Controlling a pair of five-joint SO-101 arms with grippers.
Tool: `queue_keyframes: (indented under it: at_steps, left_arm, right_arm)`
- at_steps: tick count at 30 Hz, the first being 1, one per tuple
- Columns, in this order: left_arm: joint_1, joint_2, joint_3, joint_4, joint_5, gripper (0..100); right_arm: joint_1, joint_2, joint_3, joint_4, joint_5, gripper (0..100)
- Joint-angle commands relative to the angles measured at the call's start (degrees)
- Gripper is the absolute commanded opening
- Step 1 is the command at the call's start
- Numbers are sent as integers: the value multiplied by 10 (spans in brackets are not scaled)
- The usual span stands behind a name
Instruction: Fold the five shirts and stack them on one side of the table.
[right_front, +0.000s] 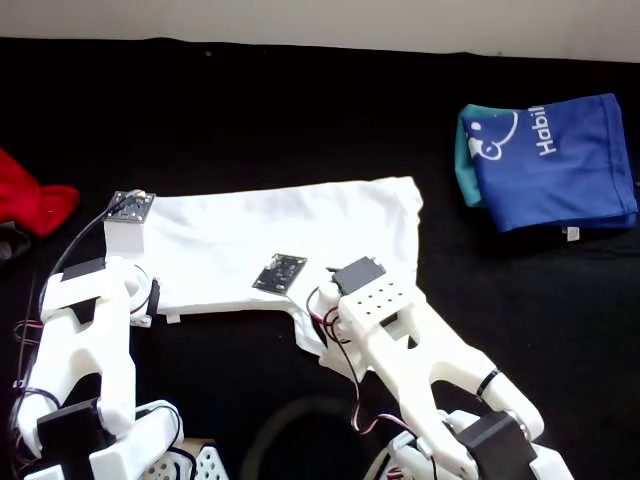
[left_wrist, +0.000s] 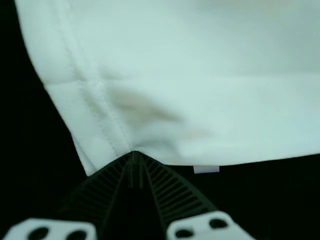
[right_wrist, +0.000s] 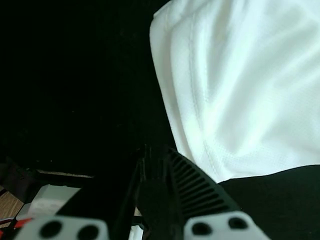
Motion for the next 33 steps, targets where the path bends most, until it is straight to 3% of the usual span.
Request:
queue_keyframes:
  at_steps: [1,11,17,21,24,29,33]
  left_arm:
    - [-5,0,2,-14,-4,10]
    - [-5,0,2,-14,-4,10]
    - [-5,0,2,-14,-4,10]
    - [-5,0,2,-14,-4,10]
    - [-5,0,2,-14,-4,10]
    - [-5,0,2,-14,-4,10]
    - [-5,0,2,-14,-4,10]
  right_arm:
    - [-5,1,-20,6,6,217]
    - [-5,2,87,-120,26,252]
    - [0,4,158,-188,30,214]
    - [58,49,165,-225,43,211]
    - [100,130,94,-181,62,207]
    - [118,221,-3,-141,62,8]
    - [121,204,-18,-141,61,5]
